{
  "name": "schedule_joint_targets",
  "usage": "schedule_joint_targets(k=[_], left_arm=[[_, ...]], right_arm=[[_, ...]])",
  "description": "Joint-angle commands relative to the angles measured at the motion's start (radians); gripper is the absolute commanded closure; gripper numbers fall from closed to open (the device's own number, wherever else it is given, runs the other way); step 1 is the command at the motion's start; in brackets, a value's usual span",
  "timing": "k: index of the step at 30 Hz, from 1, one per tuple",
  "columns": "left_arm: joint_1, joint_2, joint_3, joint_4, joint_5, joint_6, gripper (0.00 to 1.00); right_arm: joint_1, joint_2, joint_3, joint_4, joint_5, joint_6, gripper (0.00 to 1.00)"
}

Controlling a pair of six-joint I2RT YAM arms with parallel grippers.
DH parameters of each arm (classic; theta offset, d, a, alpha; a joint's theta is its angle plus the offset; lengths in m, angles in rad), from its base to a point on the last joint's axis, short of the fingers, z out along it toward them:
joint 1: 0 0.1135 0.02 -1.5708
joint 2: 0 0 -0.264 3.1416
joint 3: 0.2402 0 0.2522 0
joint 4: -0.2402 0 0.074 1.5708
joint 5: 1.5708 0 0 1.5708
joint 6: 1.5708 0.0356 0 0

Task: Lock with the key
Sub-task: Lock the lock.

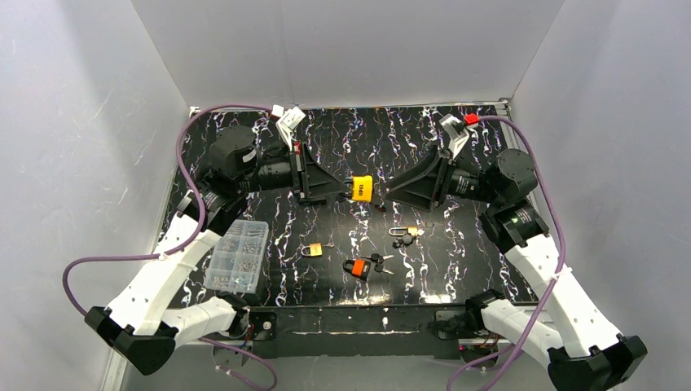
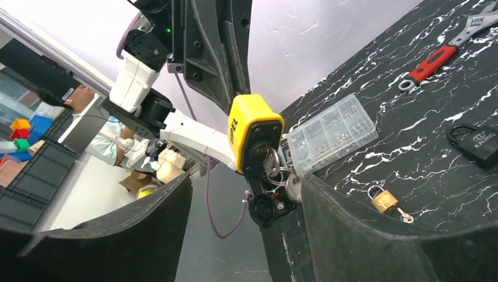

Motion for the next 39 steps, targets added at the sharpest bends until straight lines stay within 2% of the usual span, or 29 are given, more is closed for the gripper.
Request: schedule_joint_targets(k=[1,8,18,22,23,39], left_arm=[[0.001,-0.032,0.021,0.079,0.075,-0.017,1.0],[0.0,-0.025,0.007,0.133,0.098,-0.062,1.0],[0.0,0.003,-0.006,0.166,0.102,-0.092,1.0],[0.0,0.004,0.001,0.154,0.095,-0.083,1.0],[0.0,0.005,0.006,0.142,0.093,-0.075,1.0],[0.018,-0.011,0.007,0.062,0.043,-0.014,1.0]], right_arm=[[-0.008,0.011,0.008,0.122,-0.043,0.043,0.27],[-0.006,0.033,-0.005,0.202,-0.068,0.096,0.35],[0.055,0.058,0.02,0.17,-0.075,0.071,0.66],[0.055,0.053,0.028,0.117,-0.05,0.036,0.94],[0.055,0.045,0.028,0.097,-0.046,0.024,0.99],[-0.01,-0.006,-0.021,0.005,-0.002,-0.009,0.99]])
